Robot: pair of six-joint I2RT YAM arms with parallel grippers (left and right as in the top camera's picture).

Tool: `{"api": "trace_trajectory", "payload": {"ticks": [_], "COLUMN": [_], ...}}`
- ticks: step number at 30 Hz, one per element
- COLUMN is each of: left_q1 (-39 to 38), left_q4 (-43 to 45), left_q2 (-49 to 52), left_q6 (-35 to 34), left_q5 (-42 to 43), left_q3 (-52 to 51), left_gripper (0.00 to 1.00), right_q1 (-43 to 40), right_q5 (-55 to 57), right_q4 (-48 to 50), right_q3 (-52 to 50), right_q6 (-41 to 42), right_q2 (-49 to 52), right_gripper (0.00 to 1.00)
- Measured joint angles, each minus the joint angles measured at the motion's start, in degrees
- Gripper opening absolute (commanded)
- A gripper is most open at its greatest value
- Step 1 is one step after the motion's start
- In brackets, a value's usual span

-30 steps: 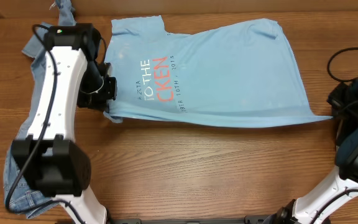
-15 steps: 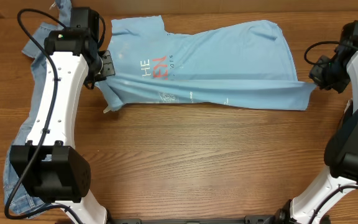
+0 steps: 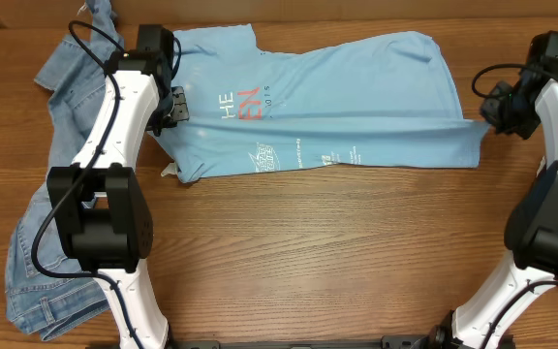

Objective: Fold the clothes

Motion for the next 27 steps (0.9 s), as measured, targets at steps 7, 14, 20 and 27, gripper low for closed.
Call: {"api": "trace_trajectory", "payload": {"ticks": [7,14,20,27], "left_q1": [0.22,0.22,0.22,0.22], "left_q4": [-4.39,-16.37,-16.81,-16.76], "left_q2": [0.0,0.0,0.0,0.0], "left_q6": [0.81,0.81,0.79,0.79], "left_q5": [-1.18,4.42,7.87,8.11], "left_q3": [0.0,0.0,0.0,0.0], "left_gripper": [0.31,0.3,0.3,0.3], "right_q1": [-0.02,0.28,0.9,0.9], "right_q5": [-0.2,-6.84,-7.63,-7.52], "right_q4": [-1.03,-8.46,-3.87,3.34], "right_q3": [0.0,-0.7,-9.14,-10.97], "right_q6": [-0.02,-5.49,-7.15,-4.59], "right_q2": [0.68,0.68,0.68,0.68], "right_gripper": [0.36,0.36,0.36,0.36]}}
